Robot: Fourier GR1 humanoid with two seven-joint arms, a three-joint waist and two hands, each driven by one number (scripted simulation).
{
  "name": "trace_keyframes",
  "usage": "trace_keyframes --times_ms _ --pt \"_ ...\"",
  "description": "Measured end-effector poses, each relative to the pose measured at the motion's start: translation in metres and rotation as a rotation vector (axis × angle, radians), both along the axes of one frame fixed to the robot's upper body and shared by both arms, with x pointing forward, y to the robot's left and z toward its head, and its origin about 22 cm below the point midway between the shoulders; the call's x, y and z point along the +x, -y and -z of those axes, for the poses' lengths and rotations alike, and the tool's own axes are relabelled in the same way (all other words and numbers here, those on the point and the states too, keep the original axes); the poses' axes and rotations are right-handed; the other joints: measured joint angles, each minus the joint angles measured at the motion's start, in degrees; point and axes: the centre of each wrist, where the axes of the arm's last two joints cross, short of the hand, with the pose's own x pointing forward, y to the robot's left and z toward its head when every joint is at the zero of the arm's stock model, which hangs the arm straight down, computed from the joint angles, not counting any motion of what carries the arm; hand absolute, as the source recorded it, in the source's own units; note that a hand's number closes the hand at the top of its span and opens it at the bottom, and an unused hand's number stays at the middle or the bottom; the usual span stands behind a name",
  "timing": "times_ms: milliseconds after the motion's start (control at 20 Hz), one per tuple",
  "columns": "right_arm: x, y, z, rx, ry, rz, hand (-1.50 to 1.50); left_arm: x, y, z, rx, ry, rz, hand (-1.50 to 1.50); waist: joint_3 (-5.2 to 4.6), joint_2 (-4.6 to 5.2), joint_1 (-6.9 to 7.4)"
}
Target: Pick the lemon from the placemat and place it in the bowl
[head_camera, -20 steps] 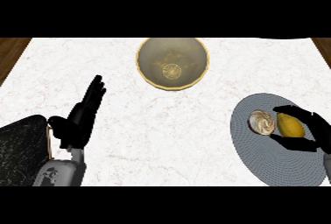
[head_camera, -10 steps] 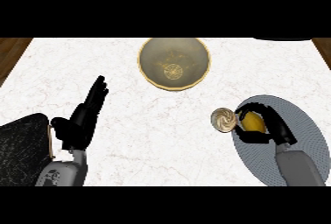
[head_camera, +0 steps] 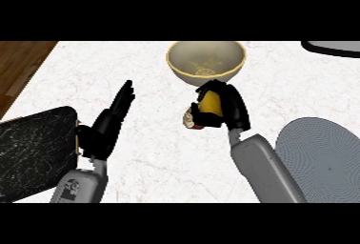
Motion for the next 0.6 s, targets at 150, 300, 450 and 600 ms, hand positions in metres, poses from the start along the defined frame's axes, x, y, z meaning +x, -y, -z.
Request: trace_keyframes --times_ms 150,300,450,600 --pt "0.003 -0.037 -0.031 0.016 0.115 0.034 1.5 0.003 0.004 -0.001 0.004 -0.004 0.016 0.0 -0.03 -0.04 0.57" --pt "0.004 -0.069 -0.057 -0.003 0.229 0.072 1.5 0.004 0.005 -0.002 0.004 -0.004 0.022 0.0 -0.13 -0.2 0.56" --pt "0.005 -0.098 -0.083 -0.037 0.319 0.104 1.5 0.005 0.005 0.0 0.007 -0.009 0.011 0.0 -0.24 -0.39 0.1" --pt "0.007 -0.123 -0.109 -0.087 0.365 0.138 1.5 0.007 0.005 0.001 0.009 -0.013 -0.002 0.0 -0.3 -0.54 -0.59"
